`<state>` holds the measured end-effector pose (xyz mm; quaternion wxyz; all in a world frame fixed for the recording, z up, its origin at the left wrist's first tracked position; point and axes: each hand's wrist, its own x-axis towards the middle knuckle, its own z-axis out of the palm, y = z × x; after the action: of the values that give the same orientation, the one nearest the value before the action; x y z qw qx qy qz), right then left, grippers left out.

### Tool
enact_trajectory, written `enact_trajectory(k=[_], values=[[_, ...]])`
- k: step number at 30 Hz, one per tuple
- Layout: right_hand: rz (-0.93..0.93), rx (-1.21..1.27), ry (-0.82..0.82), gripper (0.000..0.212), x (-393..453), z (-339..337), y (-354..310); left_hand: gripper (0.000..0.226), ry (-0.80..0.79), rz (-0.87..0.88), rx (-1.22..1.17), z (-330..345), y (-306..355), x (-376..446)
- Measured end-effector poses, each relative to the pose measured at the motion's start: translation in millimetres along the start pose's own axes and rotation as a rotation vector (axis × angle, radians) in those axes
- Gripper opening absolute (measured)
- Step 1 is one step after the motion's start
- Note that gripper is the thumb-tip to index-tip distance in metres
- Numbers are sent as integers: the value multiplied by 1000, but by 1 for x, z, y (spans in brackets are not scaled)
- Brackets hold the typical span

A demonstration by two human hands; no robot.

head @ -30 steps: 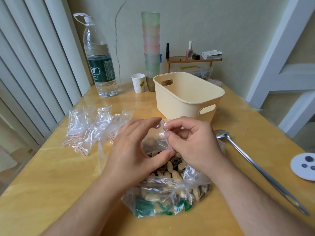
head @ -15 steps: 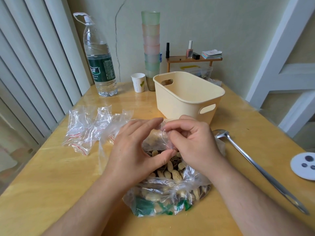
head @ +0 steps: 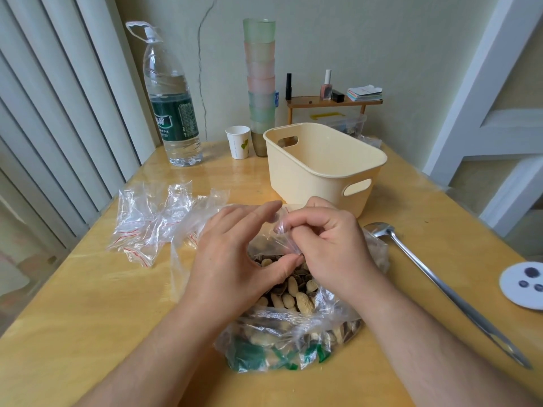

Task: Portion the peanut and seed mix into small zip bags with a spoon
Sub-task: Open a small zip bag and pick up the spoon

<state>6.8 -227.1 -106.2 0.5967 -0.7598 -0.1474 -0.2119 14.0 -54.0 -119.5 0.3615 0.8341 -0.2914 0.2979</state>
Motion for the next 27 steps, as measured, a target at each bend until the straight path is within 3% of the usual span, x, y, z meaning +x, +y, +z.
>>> enact_trajectory(k=[9, 19, 23, 27], values=[[-4, -31, -2, 49, -2, 2, -2, 65, 14, 1, -6, -1, 0, -1], [-14, 70, -47, 35, -3, -8, -7, 61, 5, -12, -28, -6, 0, 0], [-15, -159, 67, 33, 7, -48, -14, 63, -16, -20, -24, -10, 0, -1], [100, -661, 42, 21, -1, -101, -8, 66, -33, 4, -20, -8, 4, 0]])
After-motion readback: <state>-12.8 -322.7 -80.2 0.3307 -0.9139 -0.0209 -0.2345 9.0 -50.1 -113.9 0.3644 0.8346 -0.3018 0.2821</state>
